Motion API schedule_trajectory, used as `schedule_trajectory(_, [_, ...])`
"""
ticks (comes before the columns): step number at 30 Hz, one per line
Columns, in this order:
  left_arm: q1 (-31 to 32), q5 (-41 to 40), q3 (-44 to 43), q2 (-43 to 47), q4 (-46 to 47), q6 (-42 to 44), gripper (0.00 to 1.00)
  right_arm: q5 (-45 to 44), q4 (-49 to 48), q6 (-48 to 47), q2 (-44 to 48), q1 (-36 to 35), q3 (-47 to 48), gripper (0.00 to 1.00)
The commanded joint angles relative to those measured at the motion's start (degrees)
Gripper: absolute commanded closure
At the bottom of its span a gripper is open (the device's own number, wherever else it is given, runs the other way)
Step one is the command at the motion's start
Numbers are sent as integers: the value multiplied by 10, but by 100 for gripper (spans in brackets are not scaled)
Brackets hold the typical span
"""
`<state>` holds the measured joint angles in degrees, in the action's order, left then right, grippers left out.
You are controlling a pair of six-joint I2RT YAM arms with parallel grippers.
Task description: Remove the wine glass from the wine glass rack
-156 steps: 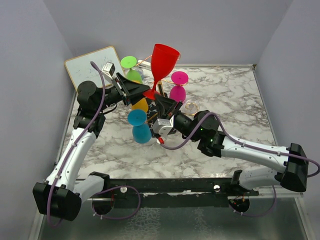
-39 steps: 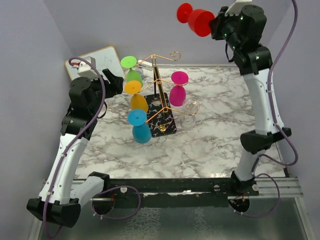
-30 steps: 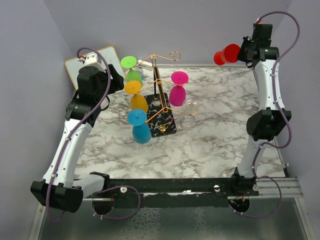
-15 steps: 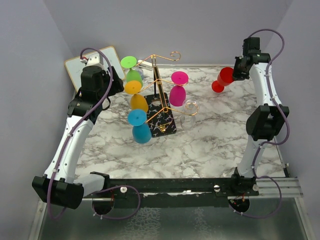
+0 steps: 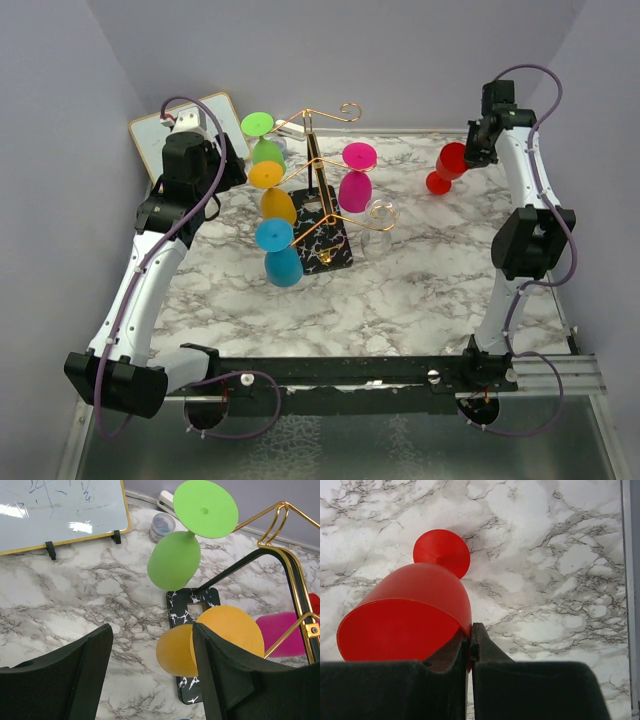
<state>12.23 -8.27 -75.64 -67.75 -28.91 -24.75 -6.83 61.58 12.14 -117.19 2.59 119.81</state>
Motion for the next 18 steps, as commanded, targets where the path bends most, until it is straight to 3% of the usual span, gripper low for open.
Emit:
schedule_trajectory(1, [0,-17,2,-3,-9,8,32,-5,0,-6,-22,0,6,97])
schedule_trajectory(9, [-1,-7,-1,-11,-5,2,32,16,-16,-5,-20,0,-6,90])
schedule_trajectory(15, [0,-4,-5,-17,-6,0,32,43,-47,-4,5,0,-30,63])
schedule_trajectory(18, [0,-4,-8,-19,-8,-2,32,45,-57,0,22,0,-38,61])
